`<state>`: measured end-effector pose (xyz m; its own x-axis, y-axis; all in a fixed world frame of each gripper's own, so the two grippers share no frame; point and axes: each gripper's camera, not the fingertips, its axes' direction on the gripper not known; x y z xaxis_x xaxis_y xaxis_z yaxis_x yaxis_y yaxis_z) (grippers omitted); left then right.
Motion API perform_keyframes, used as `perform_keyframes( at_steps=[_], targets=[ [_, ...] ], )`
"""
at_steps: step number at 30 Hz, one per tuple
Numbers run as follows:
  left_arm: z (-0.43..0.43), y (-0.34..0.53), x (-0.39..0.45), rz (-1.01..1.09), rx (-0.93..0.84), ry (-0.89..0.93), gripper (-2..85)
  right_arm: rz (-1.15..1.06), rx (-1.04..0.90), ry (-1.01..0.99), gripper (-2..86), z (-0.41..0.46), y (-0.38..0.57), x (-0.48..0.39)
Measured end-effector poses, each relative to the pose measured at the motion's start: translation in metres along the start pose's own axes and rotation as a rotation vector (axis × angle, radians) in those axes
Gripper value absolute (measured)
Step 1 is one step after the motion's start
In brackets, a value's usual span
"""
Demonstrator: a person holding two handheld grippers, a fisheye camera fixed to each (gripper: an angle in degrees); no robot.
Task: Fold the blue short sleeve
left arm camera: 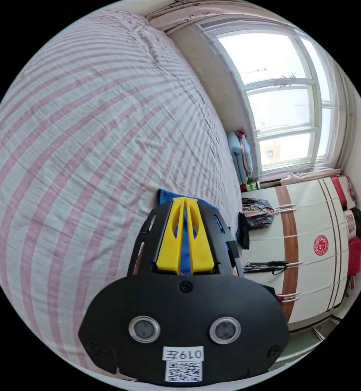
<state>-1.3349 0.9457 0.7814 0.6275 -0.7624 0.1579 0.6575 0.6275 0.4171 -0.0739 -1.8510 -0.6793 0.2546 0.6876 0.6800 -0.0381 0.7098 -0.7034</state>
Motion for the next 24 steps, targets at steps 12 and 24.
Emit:
perform_keyframes(
  at_steps=[12,24],
  targets=[
    [0.019,0.099,0.028,-0.011,-0.072,0.001,0.8,0.319,-0.010,-0.102,3.8,-0.106,0.145,0.044],
    [0.051,0.333,0.175,1.098,-0.068,-0.623,1.4,0.827,0.030,-0.205,4.0,-0.224,0.331,0.041]
  ],
)
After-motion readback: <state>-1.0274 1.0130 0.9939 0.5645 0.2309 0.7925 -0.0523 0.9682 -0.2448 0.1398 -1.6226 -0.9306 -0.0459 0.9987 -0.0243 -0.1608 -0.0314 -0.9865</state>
